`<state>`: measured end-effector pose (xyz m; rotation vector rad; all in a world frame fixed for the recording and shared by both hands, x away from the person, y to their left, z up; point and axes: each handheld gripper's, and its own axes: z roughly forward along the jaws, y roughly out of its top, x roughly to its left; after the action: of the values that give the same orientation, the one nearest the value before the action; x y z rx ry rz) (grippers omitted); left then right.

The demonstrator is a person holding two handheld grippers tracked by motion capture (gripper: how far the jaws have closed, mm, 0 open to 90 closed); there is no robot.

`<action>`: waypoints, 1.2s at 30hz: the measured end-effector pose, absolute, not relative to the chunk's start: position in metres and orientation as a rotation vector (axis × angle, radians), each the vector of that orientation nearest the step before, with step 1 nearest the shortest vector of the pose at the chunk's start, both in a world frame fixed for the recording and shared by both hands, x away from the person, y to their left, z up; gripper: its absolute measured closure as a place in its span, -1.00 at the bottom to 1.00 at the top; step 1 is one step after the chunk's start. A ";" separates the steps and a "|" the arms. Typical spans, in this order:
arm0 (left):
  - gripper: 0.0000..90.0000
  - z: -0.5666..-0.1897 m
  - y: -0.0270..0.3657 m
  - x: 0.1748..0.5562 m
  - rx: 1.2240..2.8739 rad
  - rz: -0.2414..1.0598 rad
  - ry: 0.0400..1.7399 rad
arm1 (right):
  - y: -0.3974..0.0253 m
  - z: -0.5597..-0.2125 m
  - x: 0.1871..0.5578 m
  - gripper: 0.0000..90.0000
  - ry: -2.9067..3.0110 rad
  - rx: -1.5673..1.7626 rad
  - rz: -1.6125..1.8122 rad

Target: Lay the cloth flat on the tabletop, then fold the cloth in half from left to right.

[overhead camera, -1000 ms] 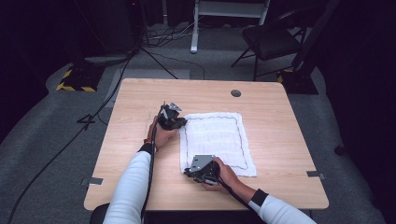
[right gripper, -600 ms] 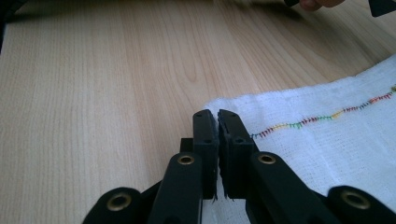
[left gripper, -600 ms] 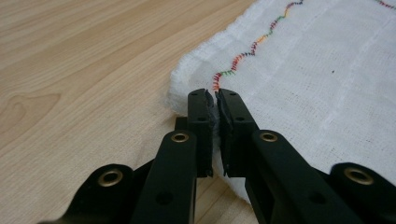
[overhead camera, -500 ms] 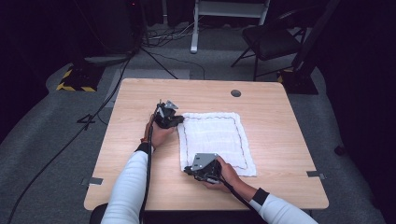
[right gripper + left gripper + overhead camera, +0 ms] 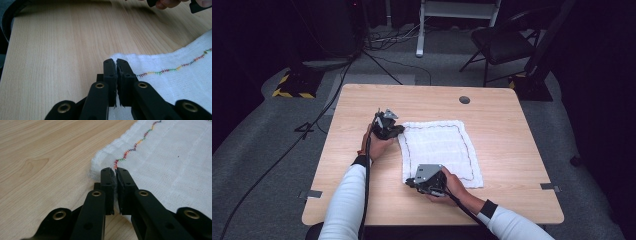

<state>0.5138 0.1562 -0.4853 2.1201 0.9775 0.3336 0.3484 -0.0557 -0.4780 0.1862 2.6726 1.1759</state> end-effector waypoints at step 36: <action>0.87 -0.456 0.136 0.516 2.055 0.404 0.917 | -0.092 -0.448 0.344 0.93 2.522 0.283 1.259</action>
<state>0.5156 0.1356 -0.4562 2.0547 0.9166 0.4037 0.3442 -0.0925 -0.4476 0.2831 2.5219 1.2586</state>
